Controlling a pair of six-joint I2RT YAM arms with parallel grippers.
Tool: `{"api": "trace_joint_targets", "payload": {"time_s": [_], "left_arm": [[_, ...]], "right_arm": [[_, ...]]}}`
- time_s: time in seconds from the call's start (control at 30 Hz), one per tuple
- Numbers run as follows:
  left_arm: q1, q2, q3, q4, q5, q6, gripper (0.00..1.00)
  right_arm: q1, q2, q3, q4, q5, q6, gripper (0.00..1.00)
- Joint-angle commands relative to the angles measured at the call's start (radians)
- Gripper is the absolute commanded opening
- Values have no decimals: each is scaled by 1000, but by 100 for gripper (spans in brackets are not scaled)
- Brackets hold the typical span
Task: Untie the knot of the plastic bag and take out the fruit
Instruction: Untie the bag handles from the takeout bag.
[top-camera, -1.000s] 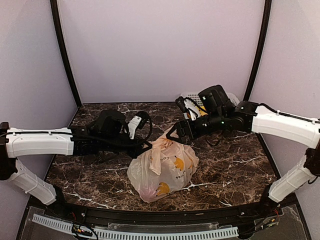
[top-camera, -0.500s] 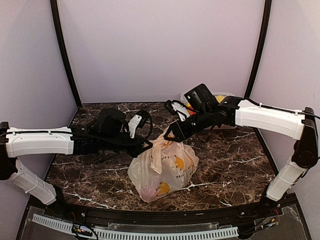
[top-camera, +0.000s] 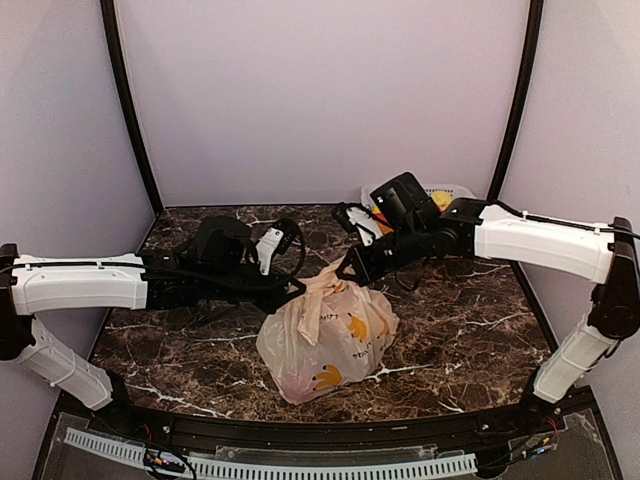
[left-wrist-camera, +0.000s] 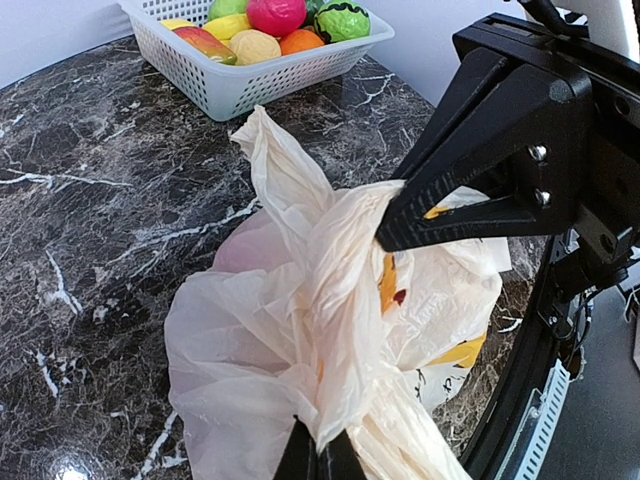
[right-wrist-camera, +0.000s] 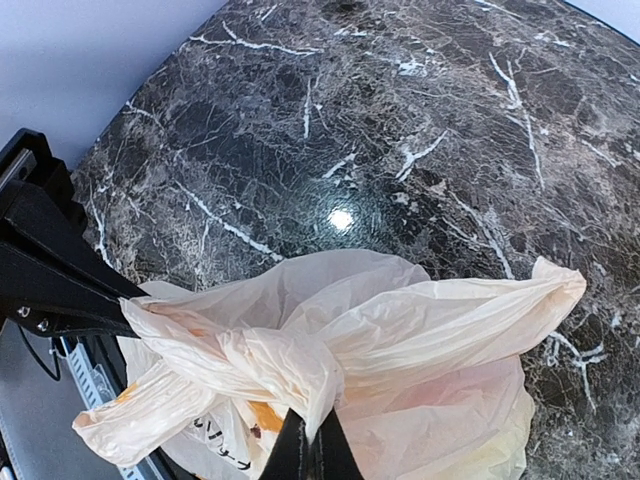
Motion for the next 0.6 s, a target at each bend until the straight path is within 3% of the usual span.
{"api": "trace_joint_targets", "payload": {"time_s": [0.0, 0.57], "left_arm": [[4, -15, 16, 6, -41, -13, 1], [15, -40, 86, -44, -67, 0, 1]], "right_arm": [[3, -78, -50, 45, 96, 59, 0], [-24, -258, -141, 58, 254, 175, 0]]}}
